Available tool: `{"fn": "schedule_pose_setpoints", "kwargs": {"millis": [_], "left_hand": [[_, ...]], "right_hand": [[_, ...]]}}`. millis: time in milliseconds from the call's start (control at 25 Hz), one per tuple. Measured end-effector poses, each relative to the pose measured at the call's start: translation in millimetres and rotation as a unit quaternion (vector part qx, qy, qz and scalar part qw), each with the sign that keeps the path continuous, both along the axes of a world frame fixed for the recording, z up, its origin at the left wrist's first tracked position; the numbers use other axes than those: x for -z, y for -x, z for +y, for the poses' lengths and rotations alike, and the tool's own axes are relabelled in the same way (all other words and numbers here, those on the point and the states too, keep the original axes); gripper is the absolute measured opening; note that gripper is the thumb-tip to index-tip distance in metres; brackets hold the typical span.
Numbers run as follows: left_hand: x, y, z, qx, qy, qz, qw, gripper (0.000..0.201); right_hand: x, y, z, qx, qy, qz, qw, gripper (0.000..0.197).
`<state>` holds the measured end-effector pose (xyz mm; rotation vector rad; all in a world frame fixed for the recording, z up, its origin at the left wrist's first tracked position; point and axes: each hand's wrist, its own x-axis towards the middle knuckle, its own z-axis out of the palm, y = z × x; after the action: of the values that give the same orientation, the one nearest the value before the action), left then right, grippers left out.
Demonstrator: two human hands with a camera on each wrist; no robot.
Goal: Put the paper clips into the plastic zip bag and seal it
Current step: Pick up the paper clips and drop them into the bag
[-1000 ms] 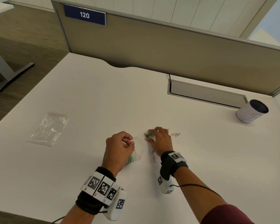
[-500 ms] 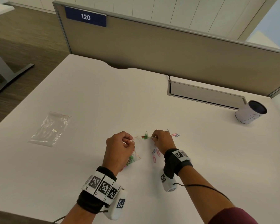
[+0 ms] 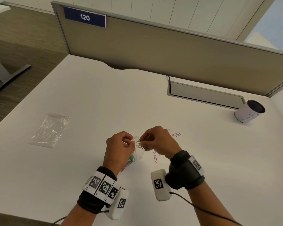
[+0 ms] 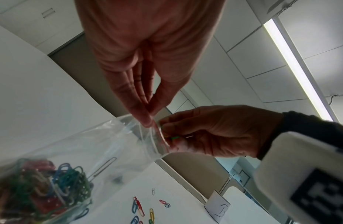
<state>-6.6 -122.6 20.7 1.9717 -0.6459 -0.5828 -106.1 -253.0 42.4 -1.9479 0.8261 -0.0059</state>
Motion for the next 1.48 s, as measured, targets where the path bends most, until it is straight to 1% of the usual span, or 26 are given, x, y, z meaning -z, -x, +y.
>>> {"fn": "schedule_pose_setpoints", "kwargs": {"millis": [80, 160, 280, 360, 400, 440, 480, 520, 560, 600, 640, 680, 760, 840, 960, 1040, 1120, 1160, 1240, 1280, 1320, 1400, 1440, 1480], "left_hand": [[-0.8, 1.7, 0.7, 0.003, 0.004, 0.0, 1.0, 0.012], [-1.6, 2.0, 2.5, 0.004, 0.007, -0.002, 1.0, 0.013], [-2.2, 1.1, 4.4, 0.001, 0.004, -0.014, 1.0, 0.014], [-2.7, 0.9, 5.0, 0.0, -0.002, -0.014, 1.0, 0.015], [-3.3, 0.8, 4.9, 0.0, 0.0, -0.007, 1.0, 0.014], [-3.8, 0.8, 5.2, 0.0, 0.005, 0.001, 1.0, 0.011], [-3.9, 0.7, 5.6, -0.001, 0.01, 0.006, 1.0, 0.009], [-3.7, 0.5, 5.8, -0.002, 0.014, 0.006, 1.0, 0.007], [-3.3, 0.4, 6.0, -0.001, 0.016, 0.005, 1.0, 0.006], [-2.4, 1.0, 6.4, -0.001, 0.018, 0.005, 1.0, 0.005], [-1.8, 1.8, 6.5, -0.002, 0.022, 0.006, 1.0, 0.005], [-1.2, 2.5, 6.4, -0.002, 0.024, 0.007, 1.0, 0.006], [-0.4, 4.6, 5.7, -0.001, 0.025, 0.013, 1.0, 0.006], [-1.1, 5.5, 5.0, 0.0, 0.024, 0.016, 1.0, 0.006], [-2.2, 4.3, 6.2, -0.003, 0.02, 0.015, 1.0, 0.006], [-1.2, 2.5, 7.0, -0.005, 0.019, 0.015, 1.0, 0.006], [-0.4, 1.9, 7.5, -0.003, 0.021, 0.013, 1.0, 0.006], [-0.7, 2.3, 7.5, -0.002, 0.02, 0.01, 1.0, 0.006], [-0.3, 3.0, 7.5, 0.0, 0.018, 0.008, 1.0, 0.006], [-0.2, 3.6, 7.4, 0.0, 0.018, 0.009, 1.0, 0.006], [-0.2, 4.2, 7.3, 0.001, 0.017, 0.007, 1.0, 0.006], [-1.1, 5.3, 7.1, 0.003, 0.01, 0.0, 1.0, 0.007], [-1.3, 5.1, 7.1, 0.004, 0.007, -0.002, 1.0, 0.008], [-1.5, 4.4, 7.4, 0.004, 0.005, -0.002, 1.0, 0.009]], "right_hand": [[3.4, -8.8, 6.8, -0.021, 0.052, 0.04, 0.998, 0.011], [8.4, -13.2, 8.6, -0.029, 0.072, 0.042, 0.996, 0.013], [11.0, -11.5, 8.2, -0.031, 0.03, 0.024, 0.999, 0.021], [7.4, -8.1, 11.3, -0.038, -0.007, 0.006, 0.999, 0.02], [5.9, -4.4, 11.1, -0.028, -0.033, -0.019, 0.999, 0.018], [6.0, 1.4, 7.9, -0.003, -0.054, -0.054, 0.997, 0.016], [8.0, 8.5, 0.6, 0.034, -0.055, -0.087, 0.994, 0.015], [13.1, 16.9, -12.6, 0.074, -0.022, -0.102, 0.992, 0.016], [21.8, 26.7, -29.1, 0.103, 0.041, -0.086, 0.99, 0.018], [31.6, 37.0, -45.7, 0.115, 0.105, -0.042, 0.987, 0.02], [41.3, 45.8, -61.3, 0.115, 0.149, 0.013, 0.982, 0.022], [52.1, 52.0, -74.0, 0.109, 0.165, 0.066, 0.978, 0.025], [72.4, 59.3, -89.5, 0.07, 0.155, 0.148, 0.974, 0.04], [87.1, 59.9, -96.7, 0.017, 0.145, 0.185, 0.972, 0.053], [98.3, 55.0, -93.5, -0.016, 0.134, 0.199, 0.971, 0.059], [105.2, 51.5, -77.8, -0.043, 0.14, 0.198, 0.969, 0.062], [111.9, 50.0, -55.6, -0.085, 0.162, 0.176, 0.967, 0.059], [113.0, 48.6, -47.0, -0.082, 0.183, 0.148, 0.968, 0.054], [108.8, 37.7, -37.6, -0.036, 0.231, 0.096, 0.968, 0.043], [105.3, 28.8, -35.0, -0.037, 0.245, 0.085, 0.965, 0.043], [102.0, 19.2, -32.9, -0.069, 0.257, 0.087, 0.96, 0.045], [99.5, 2.2, -30.1, -0.163, 0.287, 0.123, 0.936, 0.052], [100.4, -2.1, -29.7, -0.192, 0.297, 0.143, 0.924, 0.054], [101.4, -2.3, -30.4, -0.203, 0.301, 0.157, 0.918, 0.055]]}}
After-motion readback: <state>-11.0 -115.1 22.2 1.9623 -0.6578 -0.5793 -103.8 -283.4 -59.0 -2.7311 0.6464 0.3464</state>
